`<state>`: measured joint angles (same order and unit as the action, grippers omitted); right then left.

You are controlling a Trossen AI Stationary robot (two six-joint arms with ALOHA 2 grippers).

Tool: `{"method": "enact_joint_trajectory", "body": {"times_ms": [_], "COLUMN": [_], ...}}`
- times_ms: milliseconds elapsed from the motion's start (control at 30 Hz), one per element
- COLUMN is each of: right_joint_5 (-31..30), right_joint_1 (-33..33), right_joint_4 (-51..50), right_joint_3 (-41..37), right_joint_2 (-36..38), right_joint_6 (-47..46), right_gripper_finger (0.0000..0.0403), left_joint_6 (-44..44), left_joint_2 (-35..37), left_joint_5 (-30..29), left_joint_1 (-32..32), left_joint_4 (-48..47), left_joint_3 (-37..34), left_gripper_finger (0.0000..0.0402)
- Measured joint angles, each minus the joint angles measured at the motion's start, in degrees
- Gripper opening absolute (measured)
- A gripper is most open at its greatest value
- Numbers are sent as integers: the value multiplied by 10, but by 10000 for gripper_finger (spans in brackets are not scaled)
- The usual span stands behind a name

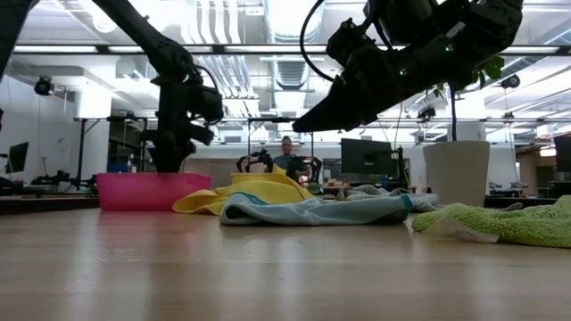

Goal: Fold microfiber towels
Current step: Put the folded yellow microfiber cloth into the red bin

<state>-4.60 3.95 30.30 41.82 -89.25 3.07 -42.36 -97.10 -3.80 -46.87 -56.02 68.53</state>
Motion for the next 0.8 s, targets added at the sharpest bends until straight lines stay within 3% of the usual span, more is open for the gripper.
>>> {"method": "enact_joint_trajectory", "body": {"times_ms": [400, 800], "right_joint_5": [0, 0], "right_joint_1": [0, -3], "right_joint_4": [1, 2], "right_joint_3": [0, 0], "right_joint_2": [0, 0], "right_joint_6": [2, 6], "right_gripper_finger": [9, 9], "left_joint_6": [-62, -60], "left_joint_2": [40, 28], "left_joint_5": [-84, -86], "left_joint_1": [0, 0], "left_joint_4": [-1, 56], "left_joint_3": [-4, -46], "left_gripper_finger": [149, 15]}}
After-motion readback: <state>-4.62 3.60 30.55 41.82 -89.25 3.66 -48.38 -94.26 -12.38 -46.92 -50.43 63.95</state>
